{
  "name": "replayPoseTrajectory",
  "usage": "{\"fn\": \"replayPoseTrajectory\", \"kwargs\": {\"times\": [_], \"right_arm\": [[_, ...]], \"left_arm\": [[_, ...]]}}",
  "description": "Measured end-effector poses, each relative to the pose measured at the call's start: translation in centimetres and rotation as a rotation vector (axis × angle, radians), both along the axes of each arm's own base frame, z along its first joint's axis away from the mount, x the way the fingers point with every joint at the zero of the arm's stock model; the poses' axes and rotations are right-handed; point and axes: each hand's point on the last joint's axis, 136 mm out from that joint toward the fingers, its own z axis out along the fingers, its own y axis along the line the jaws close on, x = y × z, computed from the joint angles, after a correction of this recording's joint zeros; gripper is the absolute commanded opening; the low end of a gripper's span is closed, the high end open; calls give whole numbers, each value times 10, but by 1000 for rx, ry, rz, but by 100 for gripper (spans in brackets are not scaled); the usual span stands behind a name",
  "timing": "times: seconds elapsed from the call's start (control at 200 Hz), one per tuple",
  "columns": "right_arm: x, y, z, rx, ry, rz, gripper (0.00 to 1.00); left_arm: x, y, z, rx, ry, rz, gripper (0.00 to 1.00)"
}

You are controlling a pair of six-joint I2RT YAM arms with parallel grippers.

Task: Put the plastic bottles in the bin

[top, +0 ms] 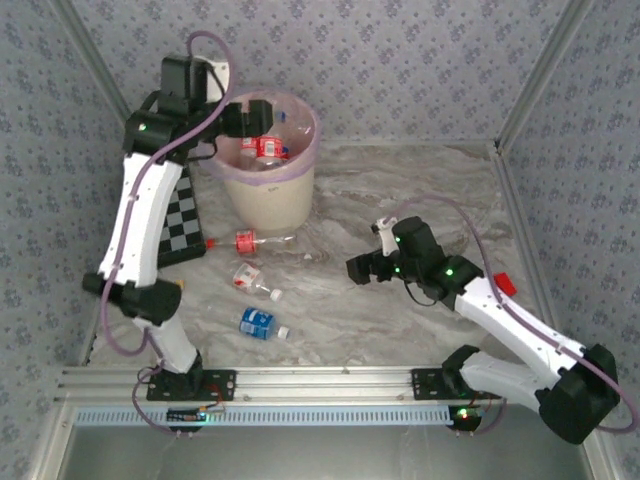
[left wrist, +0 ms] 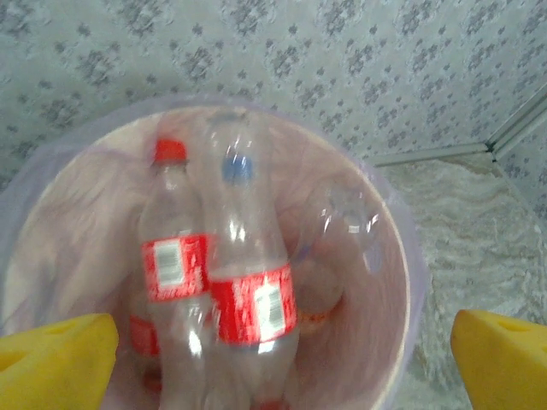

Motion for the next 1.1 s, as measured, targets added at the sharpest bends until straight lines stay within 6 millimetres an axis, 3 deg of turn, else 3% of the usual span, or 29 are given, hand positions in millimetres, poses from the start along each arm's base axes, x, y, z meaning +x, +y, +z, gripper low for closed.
{"fn": "replayPoseTrajectory", "kwargs": {"times": [0.115,0.245,0.38,0.585,0.75,0.95,1.099], "right_arm": [[-7,30,-4,-71,-8,113,100],[-23,80,-18,-185,-5,305,98],[-54,134,-41,-263,15,512,96],[-95,197,-66,-316,38,706,94],[-110,221,-97,-366,71,764,96],[-112,235,-119,-399,85,777,95],[-110,239,-128,-401,95,765,84]], "left_arm": [[-39,18,-12,7,21,28,100],[-78,50,-29,-31,49,95,100],[-99,86,-46,-77,62,201,100],[-95,120,-84,-139,135,318,100],[-89,133,-113,-179,195,361,100],[-84,135,-110,-205,171,356,100],[-82,134,-106,-213,153,345,100]]}}
